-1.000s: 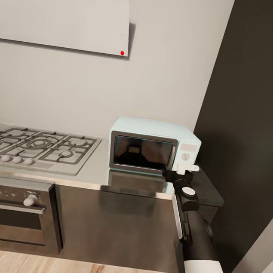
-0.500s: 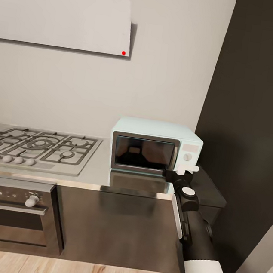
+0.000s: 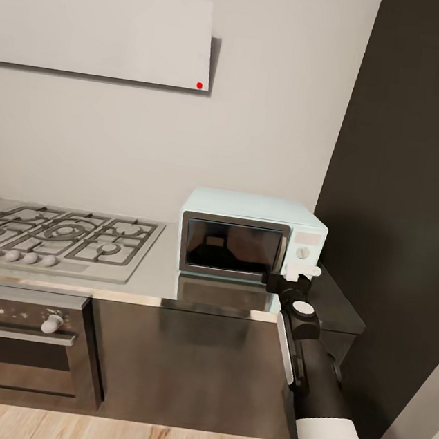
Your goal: In the kitchen, take the popcorn bag from the countertop, put it into the microwave, and heat it until the popcorn is cooked so the cooked popcorn ends up inside the bag.
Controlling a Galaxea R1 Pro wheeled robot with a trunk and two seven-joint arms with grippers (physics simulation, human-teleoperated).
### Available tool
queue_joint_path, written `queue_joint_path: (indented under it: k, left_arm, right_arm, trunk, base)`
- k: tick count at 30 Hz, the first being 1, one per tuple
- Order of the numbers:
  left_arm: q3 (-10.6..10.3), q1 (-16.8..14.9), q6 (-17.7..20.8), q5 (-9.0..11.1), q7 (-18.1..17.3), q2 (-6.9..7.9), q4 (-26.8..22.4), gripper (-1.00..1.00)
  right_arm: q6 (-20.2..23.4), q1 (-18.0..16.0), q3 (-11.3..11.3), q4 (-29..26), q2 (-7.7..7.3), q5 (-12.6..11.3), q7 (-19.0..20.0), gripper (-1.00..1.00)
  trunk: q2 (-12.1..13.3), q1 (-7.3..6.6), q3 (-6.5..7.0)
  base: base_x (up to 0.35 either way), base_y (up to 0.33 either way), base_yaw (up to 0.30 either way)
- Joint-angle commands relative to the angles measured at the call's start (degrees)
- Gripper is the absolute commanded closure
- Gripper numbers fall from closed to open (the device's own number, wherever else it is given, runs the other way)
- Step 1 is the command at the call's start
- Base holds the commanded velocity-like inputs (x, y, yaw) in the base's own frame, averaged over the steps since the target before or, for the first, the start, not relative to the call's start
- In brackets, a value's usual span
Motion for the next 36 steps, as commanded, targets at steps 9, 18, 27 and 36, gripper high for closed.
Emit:
queue_joint_path:
  k: [9,18,27,36]
  left_arm:
    - [0.0,0.0,-0.1,0.5,0.0,0.07,0.0,-1.00]
    - [0.0,0.0,-0.1,0.5,0.0,0.08,0.0,-1.00]
    - [0.0,0.0,-0.1,0.5,0.0,0.08,0.0,-1.00]
    - [0.0,0.0,-0.1,0.5,0.0,0.08,0.0,-1.00]
  right_arm:
    - [0.5,0.0,0.0,-0.1,0.00,0.4,-0.1,-1.00]
    - [0.5,0.0,-0.2,-0.1,-0.06,0.5,-0.1,-1.00]
    - [0.5,-0.1,-0.4,-0.1,-0.14,0.4,-0.1,-1.00]
    - [0.5,0.0,-0.4,-0.1,-0.09,0.4,-0.1,-1.00]
  trunk:
    - [0.0,0.00,-0.06]
    - [0.0,0.00,-0.06]
    - [0.0,0.00,-0.06]
    - [0.0,0.00,-0.06]
  base:
    - [0.065,0.000,0.000]
    - [0.130,0.000,0.000]
    - [0.004,0.000,0.000]
    - [0.049,0.000,0.000]
